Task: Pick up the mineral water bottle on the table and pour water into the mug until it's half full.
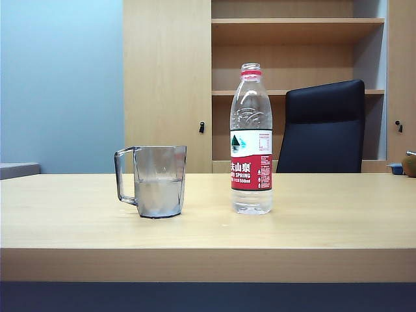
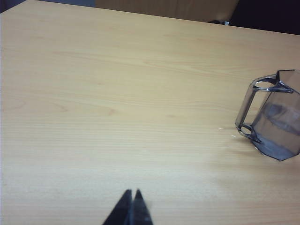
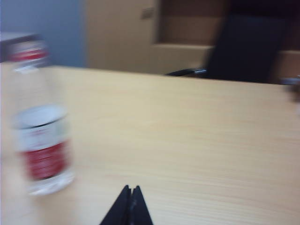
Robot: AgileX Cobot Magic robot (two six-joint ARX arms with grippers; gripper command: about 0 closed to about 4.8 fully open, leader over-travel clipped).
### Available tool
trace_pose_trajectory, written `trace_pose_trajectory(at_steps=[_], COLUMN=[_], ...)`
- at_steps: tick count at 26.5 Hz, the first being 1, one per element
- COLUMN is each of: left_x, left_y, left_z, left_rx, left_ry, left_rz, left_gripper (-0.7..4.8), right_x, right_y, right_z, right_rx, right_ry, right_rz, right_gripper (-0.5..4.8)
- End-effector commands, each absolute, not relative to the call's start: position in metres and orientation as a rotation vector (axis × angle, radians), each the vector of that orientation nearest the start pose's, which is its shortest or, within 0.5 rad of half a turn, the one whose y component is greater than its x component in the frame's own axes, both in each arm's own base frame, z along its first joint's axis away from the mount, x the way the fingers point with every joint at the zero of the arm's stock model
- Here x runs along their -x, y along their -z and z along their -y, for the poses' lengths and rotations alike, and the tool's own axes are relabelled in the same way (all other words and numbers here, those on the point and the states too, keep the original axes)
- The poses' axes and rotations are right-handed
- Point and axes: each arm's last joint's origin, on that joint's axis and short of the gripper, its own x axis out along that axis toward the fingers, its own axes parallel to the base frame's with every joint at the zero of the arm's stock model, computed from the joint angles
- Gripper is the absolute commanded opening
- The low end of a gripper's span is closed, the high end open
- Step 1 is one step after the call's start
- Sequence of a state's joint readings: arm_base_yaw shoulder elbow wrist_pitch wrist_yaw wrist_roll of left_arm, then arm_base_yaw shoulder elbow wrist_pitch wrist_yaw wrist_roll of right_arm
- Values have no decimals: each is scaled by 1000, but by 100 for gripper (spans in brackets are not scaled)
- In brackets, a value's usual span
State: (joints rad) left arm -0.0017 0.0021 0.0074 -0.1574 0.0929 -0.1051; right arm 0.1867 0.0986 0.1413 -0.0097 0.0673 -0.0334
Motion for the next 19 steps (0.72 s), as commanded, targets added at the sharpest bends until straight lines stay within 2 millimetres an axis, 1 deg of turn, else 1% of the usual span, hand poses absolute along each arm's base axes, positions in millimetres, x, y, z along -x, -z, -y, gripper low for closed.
trace_pose_trajectory(at_steps=[1, 4, 5, 10, 13, 19], left_x=[-96, -96, -96, -96, -96, -96], left_y=[-152, -152, -152, -152, -152, -152], left_z=[3, 3, 3, 3, 3, 3], left_rx=[111, 112, 111, 111, 112, 111], left_ry=[84, 84, 84, 84, 84, 84], left_rz=[-149, -149, -149, -149, -148, -149], left_gripper=[-6, -6, -6, -6, -6, -6], right_x=[-90, -90, -93, -97, -97, -97], right_y=[-201, -190, -182, -158, -154, -153], right_z=[-5, 2, 5, 7, 7, 5], right_rx=[26, 29, 29, 30, 29, 21], right_ry=[-12, 73, 96, 117, 101, 20], right_rz=[48, 33, 11, -56, -105, -107], right_gripper=[-8, -8, -8, -8, -8, -8])
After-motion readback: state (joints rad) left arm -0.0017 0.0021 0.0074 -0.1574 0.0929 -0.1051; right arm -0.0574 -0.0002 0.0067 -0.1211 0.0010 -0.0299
